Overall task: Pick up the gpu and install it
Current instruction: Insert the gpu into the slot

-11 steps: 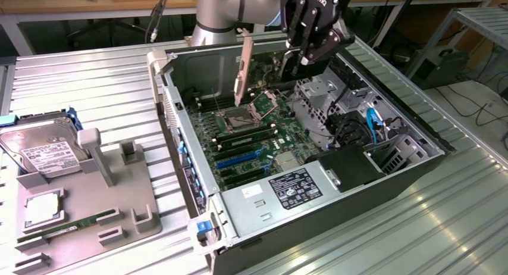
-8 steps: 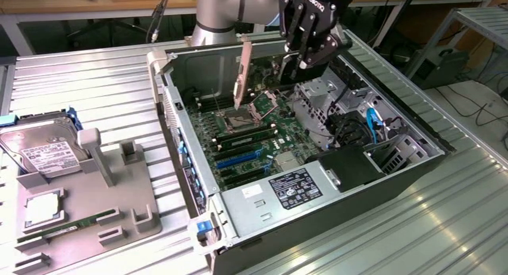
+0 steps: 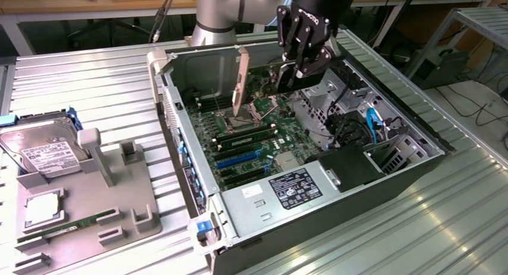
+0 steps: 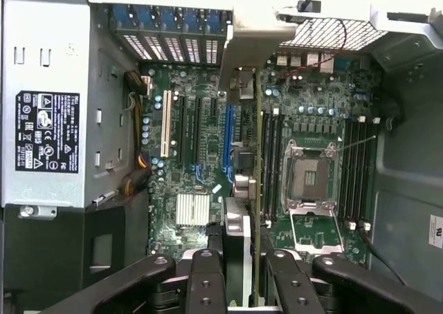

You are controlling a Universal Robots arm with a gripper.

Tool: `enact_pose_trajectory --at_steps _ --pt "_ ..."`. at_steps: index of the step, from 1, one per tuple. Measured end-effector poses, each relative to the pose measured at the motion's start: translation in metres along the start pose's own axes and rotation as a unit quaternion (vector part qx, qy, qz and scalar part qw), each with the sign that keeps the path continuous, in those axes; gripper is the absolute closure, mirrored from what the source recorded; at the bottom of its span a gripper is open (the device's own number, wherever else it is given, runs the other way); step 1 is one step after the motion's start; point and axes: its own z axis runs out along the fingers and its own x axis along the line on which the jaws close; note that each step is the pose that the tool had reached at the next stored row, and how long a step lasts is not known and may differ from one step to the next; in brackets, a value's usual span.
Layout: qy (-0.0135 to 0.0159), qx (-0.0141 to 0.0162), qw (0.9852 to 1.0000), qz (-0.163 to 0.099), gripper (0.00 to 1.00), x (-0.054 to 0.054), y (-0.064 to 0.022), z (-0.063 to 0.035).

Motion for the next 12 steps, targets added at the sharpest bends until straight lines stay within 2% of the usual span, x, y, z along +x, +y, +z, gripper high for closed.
enact_pose_trajectory --at_steps 2,12 --pt "0.0000 0.0010 1.0000 0.000 0.72 0.000 -0.0001 0.0021" --pt "0.0000 0.0003 1.0000 0.000 0.72 0.000 -0.0004 0.0151"
